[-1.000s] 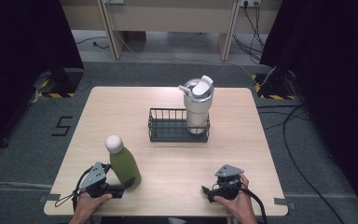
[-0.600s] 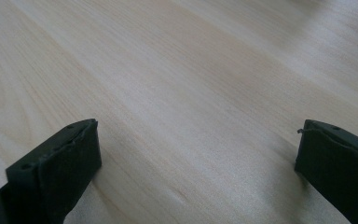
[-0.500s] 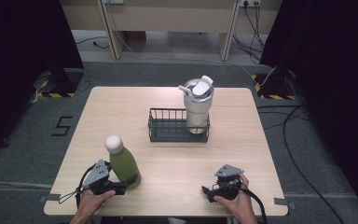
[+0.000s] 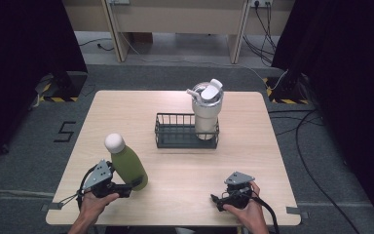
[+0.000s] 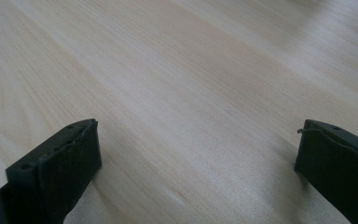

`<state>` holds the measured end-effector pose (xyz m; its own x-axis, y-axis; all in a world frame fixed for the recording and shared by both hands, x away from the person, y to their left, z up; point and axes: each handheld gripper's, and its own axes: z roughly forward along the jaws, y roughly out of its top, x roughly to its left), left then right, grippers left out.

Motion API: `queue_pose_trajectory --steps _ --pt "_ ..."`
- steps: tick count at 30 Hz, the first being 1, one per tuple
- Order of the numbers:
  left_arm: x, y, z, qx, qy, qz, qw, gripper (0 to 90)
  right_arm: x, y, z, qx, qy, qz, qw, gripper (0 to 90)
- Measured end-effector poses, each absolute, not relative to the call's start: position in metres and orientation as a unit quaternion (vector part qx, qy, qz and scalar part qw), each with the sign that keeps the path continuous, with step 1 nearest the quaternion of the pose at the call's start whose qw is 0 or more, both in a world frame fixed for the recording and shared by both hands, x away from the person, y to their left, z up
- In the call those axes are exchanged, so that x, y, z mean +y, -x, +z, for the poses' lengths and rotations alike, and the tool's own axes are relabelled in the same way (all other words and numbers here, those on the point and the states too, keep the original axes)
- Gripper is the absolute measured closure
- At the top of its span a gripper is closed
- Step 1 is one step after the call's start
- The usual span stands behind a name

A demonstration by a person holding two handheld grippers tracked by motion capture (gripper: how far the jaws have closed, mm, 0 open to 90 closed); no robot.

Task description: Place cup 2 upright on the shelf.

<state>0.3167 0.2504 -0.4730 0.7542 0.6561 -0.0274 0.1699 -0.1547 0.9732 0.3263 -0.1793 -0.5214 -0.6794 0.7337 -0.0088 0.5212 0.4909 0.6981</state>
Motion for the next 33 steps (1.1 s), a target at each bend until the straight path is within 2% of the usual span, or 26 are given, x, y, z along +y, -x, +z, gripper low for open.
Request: queue_pose_trajectory --steps 14,33 --pt "0.237 -0.333 -0.443 0.257 -0.746 0.217 0.575 20.6 -0.179 -0.327 -0.521 0.85 -0.369 0.344 0.155 0.4" --pt "0.213 -0.383 -0.398 0.249 -0.747 0.213 0.579 20.6 -0.179 -0.327 -0.521 0.85 -0.369 0.344 0.155 0.4"
